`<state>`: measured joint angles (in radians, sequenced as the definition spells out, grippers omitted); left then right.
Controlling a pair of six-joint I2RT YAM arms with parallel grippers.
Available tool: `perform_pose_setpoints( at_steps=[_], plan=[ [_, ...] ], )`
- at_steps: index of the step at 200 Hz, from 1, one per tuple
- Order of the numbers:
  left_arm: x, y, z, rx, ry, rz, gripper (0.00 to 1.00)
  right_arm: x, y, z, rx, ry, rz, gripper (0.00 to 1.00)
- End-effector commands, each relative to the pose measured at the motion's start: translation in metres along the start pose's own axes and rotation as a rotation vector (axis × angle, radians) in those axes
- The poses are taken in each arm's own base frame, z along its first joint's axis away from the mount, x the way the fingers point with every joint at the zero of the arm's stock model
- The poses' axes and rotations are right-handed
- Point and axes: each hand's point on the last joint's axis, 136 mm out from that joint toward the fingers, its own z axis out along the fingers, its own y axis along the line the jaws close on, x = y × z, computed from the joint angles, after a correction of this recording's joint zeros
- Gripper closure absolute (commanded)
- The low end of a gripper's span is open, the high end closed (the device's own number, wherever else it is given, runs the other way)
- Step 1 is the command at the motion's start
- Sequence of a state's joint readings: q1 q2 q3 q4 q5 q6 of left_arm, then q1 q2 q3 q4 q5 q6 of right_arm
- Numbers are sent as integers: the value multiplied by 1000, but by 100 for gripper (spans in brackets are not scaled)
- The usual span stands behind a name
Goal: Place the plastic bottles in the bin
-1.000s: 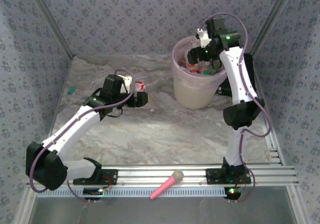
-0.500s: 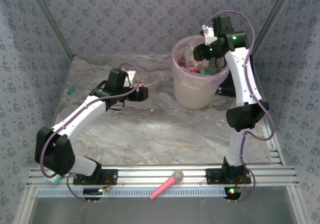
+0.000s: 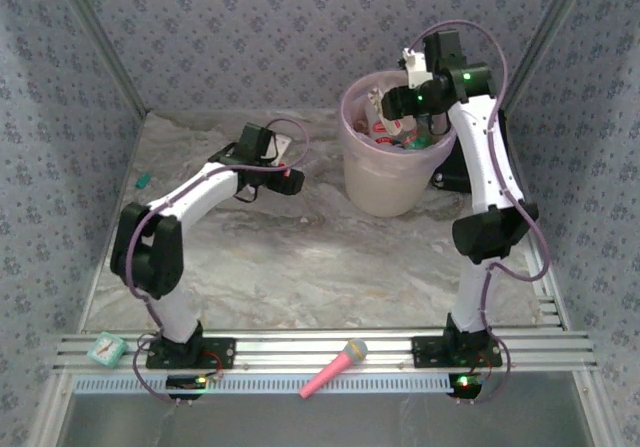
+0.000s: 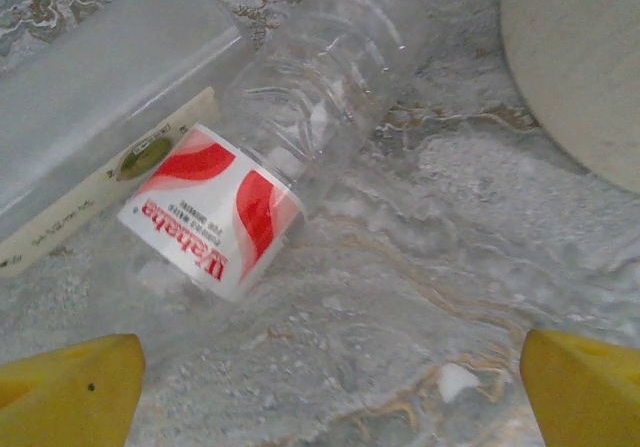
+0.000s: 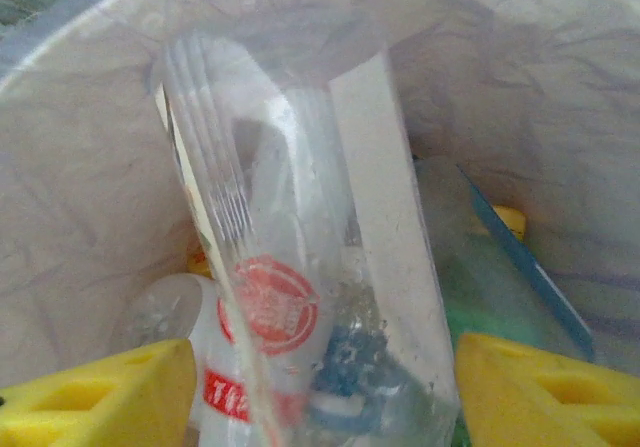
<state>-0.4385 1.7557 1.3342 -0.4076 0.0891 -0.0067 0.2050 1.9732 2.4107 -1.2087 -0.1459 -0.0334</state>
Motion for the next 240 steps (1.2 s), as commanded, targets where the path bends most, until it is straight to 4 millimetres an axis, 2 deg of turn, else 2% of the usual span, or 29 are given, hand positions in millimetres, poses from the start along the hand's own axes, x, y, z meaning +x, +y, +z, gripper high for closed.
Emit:
perform_pose_setpoints(
  at_steps=[1, 42, 96, 148, 202, 225, 240],
  plan=[
    [-9, 12, 7, -43, 25, 126, 3, -2, 4, -65, 26, -92, -11, 27],
    [-6, 34, 39, -81, 98, 146, 2, 22, 10, -91, 13, -128, 5, 27],
    [12, 28, 57, -26, 175, 151, 9, 38, 19, -118, -33, -199, 48, 26],
    [31, 21, 64, -26, 226, 168, 16, 40, 18, -122, -51, -214, 66, 26],
    [35, 23, 73, -47, 246, 173, 29, 45, 19, -125, -55, -214, 73, 26],
    [38, 21, 75, -47, 260, 186, 32, 47, 19, -127, -63, -215, 78, 26],
    [37, 18, 72, -40, 253, 187, 41, 49, 20, -130, -71, -226, 86, 26]
  ],
)
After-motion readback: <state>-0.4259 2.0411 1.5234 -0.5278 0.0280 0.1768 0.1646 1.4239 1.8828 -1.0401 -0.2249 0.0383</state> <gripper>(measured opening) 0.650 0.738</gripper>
